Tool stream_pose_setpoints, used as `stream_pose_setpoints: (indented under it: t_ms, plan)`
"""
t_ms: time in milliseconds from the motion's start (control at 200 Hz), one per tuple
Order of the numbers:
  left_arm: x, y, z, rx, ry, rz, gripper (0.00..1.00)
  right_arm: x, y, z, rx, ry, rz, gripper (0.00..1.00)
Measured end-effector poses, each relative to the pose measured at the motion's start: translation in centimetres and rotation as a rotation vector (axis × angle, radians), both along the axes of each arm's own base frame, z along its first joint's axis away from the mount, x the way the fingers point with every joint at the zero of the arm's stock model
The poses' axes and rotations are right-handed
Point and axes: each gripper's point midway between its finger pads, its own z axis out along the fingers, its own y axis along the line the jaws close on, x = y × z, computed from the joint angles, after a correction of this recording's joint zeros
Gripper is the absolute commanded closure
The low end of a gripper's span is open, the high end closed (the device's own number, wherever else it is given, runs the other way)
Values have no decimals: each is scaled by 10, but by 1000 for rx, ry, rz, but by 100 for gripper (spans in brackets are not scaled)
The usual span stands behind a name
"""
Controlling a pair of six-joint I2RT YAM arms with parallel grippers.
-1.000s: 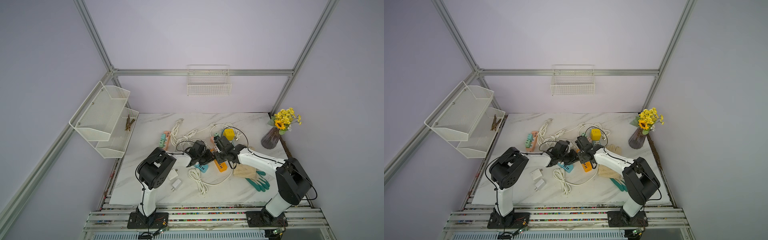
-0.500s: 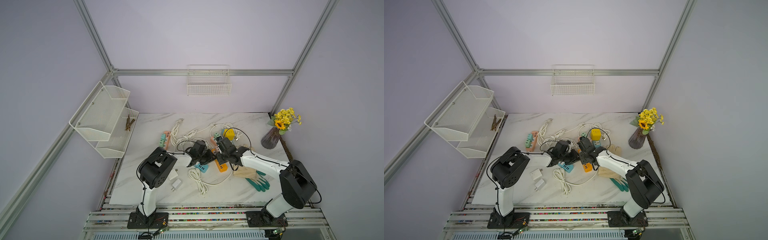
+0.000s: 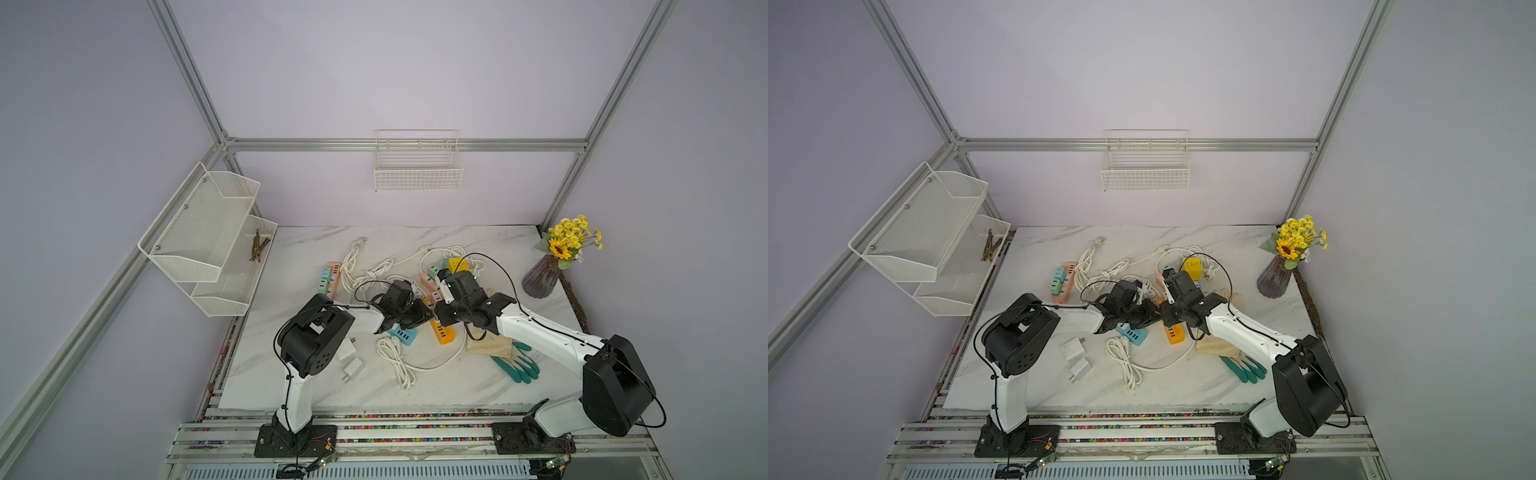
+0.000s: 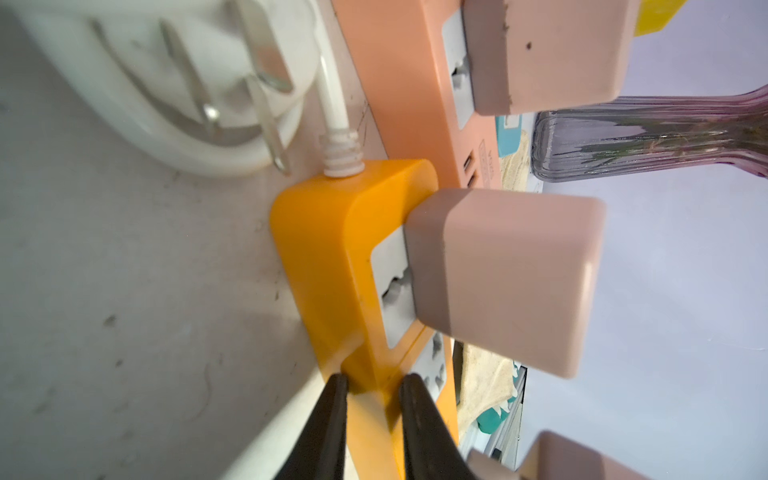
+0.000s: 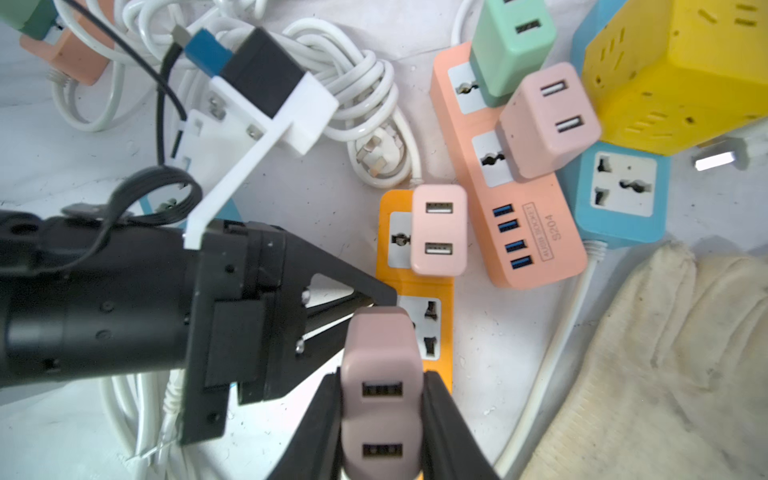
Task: Pull the plug off the socket
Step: Remove the plug from the socket, then place the plug at the center of the board.
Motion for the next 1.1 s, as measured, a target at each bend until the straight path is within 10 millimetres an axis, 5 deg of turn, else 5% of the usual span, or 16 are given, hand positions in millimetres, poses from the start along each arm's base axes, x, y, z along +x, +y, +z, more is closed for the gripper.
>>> stream_pose_setpoints:
  t_ms: [225, 470, 725, 815, 955, 1045, 1100]
  plan:
    - [-5, 7, 8, 24, -77, -56, 65, -9, -5, 38, 67, -94, 2, 87]
    - [-19, 56, 25, 21, -158, -60, 61, -20, -9, 76, 225, -237, 20, 87]
    - [-13, 96, 80, 67, -407, -16, 60, -35, -7, 108, 540, -328, 84, 87]
    - [-11, 113, 111, 123, -543, 29, 54, -41, 6, 116, 656, -310, 154, 87]
    - [-12, 155, 156, 233, -739, 177, 23, -53, 31, 125, 811, -249, 293, 87]
    - [-17, 185, 165, 298, -809, 287, 2, -60, 45, 125, 877, -196, 379, 87]
    - [-23, 202, 162, 337, -839, 349, 0, -64, 54, 120, 895, -159, 418, 87]
